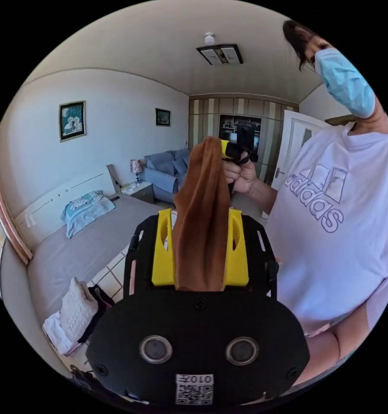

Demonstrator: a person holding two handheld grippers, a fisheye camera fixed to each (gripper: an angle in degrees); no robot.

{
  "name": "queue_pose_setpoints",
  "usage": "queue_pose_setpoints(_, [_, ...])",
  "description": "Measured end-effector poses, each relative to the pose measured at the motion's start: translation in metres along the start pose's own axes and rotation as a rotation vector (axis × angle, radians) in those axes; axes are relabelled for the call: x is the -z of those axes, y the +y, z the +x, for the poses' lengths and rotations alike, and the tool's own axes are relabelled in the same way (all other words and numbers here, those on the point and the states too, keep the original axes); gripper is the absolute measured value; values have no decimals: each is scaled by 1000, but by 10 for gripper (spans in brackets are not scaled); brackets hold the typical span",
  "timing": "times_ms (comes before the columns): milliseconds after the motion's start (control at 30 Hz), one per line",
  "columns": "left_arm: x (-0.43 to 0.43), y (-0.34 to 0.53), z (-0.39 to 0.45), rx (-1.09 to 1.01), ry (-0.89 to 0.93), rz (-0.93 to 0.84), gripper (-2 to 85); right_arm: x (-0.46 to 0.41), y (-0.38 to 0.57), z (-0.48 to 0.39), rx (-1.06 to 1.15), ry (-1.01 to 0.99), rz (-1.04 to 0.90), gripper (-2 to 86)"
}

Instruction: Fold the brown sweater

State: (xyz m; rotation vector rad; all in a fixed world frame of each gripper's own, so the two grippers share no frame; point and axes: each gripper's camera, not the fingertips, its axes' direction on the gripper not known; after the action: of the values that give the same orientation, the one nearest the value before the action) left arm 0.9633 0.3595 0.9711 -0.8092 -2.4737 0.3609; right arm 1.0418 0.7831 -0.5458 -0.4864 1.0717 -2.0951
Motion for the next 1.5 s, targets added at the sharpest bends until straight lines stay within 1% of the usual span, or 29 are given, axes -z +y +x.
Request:
queue_pose_setpoints(100, [-31,-16,12,-42,39,-58,120,1,2,-2,7,46,-30,32])
queue_pose_setpoints(200, [-40,-15,13,-64,92,-55,96,4,8,-1,-12,92,-49,33])
queue_pose_setpoints(267, [-38,-12,2,-31,208,-42,85,7,12,5,-43,101,-45,33])
queue_pose_setpoints(367, [-35,-7,-7,-13,327,-25,74,10,15,11,-64,108,-31,33])
queue_pose_setpoints(467, [-43,-5,-5,4,382,-51,72,5,13,12,-54,108,-38,33])
queue_pose_setpoints(500, [-45,-5,-4,10,374,-63,71,2,12,13,-43,108,-47,33])
queue_pose_setpoints(700, [-51,-2,17,26,164,-155,49,-6,7,23,-24,134,-90,31])
queue_pose_setpoints(767, [-41,1,31,-27,53,-185,36,-6,7,28,-25,151,-107,28])
queue_pose_setpoints(833, [-23,5,36,-56,-48,-178,24,-4,7,34,-30,155,-99,25])
queue_pose_setpoints(900, [7,9,31,-25,-121,-107,15,1,8,40,-28,90,-52,25])
queue_pose_setpoints(967, [60,18,23,29,-131,131,7,3,10,40,-6,5,22,26])
queue_pose_setpoints(1000, [72,20,23,29,-122,199,5,4,12,38,24,-70,96,27])
queue_pose_setpoints(1033, [94,24,24,18,-107,320,3,4,14,37,41,-103,139,26])
queue_pose_setpoints(1067, [111,27,25,9,-97,406,1,6,21,34,73,-142,223,25])
queue_pose_setpoints(1100, [118,28,25,8,-96,441,1,8,29,35,87,-129,279,23])
queue_pose_setpoints(1133, [130,29,26,10,-95,499,0,8,33,37,76,-105,288,24])
queue_pose_setpoints(1167, [142,29,28,8,-87,555,0,10,41,46,20,-49,270,26])
queue_pose_setpoints(1300, [165,21,36,-1,-75,626,-1,5,70,84,-178,94,114,57])
queue_pose_setpoints(1433, [186,20,55,83,-198,732,0,-19,82,97,-247,72,-1,76])
queue_pose_setpoints(1500, [194,23,69,113,-314,790,1,-39,84,96,-210,-24,-66,61])
